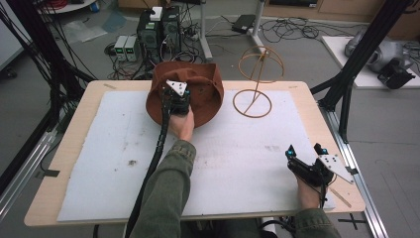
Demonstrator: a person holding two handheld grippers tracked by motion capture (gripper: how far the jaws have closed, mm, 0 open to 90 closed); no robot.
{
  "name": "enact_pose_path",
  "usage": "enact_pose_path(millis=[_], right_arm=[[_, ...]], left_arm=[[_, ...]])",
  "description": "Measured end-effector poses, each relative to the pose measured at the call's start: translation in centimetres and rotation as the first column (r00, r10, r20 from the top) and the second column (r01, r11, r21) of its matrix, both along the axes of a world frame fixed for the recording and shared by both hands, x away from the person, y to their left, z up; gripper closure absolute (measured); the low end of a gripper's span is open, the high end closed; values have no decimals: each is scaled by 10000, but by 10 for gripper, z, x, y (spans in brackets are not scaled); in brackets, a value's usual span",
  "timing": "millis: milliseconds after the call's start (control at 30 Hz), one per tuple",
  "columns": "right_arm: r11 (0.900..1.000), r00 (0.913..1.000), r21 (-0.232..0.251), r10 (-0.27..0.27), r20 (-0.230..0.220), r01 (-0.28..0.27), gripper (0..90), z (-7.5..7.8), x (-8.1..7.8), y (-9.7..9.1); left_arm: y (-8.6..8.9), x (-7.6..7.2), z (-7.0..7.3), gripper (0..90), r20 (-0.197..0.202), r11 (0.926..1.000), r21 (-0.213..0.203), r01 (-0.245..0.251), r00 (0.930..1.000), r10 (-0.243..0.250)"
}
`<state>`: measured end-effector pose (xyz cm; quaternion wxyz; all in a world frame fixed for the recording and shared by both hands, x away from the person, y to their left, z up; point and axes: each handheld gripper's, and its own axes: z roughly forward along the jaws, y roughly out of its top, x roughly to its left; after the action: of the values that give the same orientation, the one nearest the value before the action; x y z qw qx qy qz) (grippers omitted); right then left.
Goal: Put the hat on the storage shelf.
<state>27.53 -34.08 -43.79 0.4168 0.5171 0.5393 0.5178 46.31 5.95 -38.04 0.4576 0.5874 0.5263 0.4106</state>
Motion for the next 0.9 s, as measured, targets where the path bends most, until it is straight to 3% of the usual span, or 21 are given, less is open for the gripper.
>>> enact_pose_path(millis=[200,433,500,667,800,900], right_arm=[[10000,10000,13,17,2,-17,64,0,0,1],[10000,10000,19,22,30,-22,64,0,1,1],[10000,10000,28,10,15,-10,64,0,1,2],[10000,10000,-18,21,8,-21,65,0,1,2],[10000,10000,-27,30,-2,-30,64,0,1,2],[10000,10000,10,41,5,-41,65,0,1,2]], left_arm=[[6,-12,20,879,1048,10000,42,21,9945,-26],[9,-23,42,879,2272,9992,-50,402,9731,-380],[8,-24,46,879,2447,9989,-112,446,9688,-405],[-1,-28,62,878,3113,9970,-148,762,9479,-678],[-13,-30,74,878,3621,9945,331,997,9262,-1049],[-21,-29,81,878,3763,9925,593,1072,9185,-1217]])
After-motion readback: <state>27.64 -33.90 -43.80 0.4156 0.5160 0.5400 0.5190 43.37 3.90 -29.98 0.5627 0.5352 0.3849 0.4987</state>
